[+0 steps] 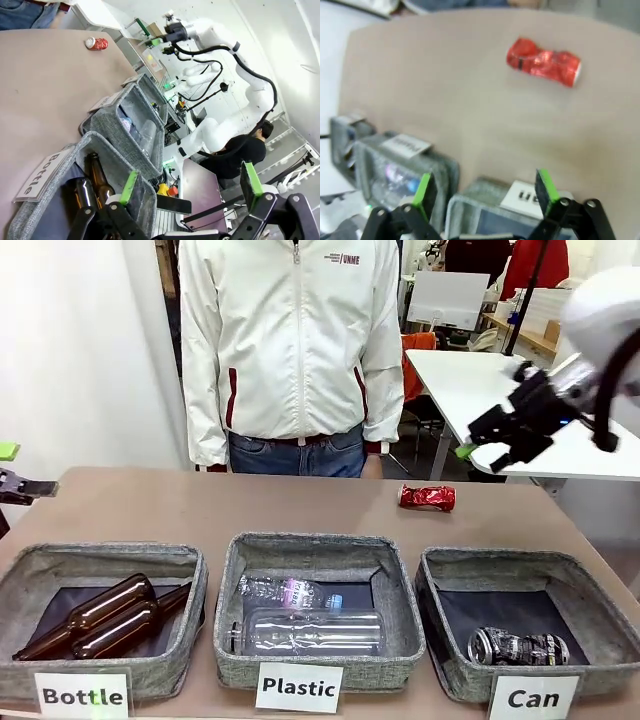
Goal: Sort the can waste into the basket.
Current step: Pick up the can waste from the table and place it in the right Fabric basket.
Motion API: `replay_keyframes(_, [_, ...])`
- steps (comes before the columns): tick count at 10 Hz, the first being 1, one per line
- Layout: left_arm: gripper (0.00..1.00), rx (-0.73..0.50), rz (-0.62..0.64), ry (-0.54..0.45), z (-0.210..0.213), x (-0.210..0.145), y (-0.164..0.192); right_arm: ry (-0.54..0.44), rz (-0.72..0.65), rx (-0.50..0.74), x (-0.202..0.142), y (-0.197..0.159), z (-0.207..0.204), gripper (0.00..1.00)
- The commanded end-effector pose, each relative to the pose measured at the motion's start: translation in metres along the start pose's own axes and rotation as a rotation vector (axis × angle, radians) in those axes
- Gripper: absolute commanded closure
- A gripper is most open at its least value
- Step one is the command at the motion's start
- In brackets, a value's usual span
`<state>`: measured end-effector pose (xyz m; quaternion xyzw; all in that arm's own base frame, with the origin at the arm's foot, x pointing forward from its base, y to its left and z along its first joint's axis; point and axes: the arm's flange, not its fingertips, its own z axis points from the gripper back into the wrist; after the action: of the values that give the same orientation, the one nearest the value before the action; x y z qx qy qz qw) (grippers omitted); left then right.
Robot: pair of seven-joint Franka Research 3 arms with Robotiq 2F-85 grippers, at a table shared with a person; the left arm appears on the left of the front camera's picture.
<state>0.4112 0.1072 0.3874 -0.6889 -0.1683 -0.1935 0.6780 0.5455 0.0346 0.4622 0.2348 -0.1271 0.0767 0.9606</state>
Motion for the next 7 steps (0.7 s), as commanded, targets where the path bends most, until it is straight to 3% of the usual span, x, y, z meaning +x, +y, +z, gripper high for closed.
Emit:
replay_keyframes(1, [0.00,0.003,0.005,0.011,0.000,-0.002,-0.003,0.043,-0.085,-0.166,0.061,-0.002,-0.036,0.00])
replay_keyframes(3, [0.00,0.003,0.005,0.011,0.000,-0.002,-0.003,0.056,-0.110,-0.282,0.086,0.016,-0.076,0.00])
replay_keyframes(5, [0.00,0.003,0.005,0.011,0.000,-0.002,-0.003,0.044,-0.159,-0.403,0.111,0.012,-0.107,0.00])
replay_keyframes(7, [0.00,0.003,0.005,0.011,0.000,-0.002,-0.003,0.004,-0.083,-0.421,0.110,0.018,-0.110,0.00])
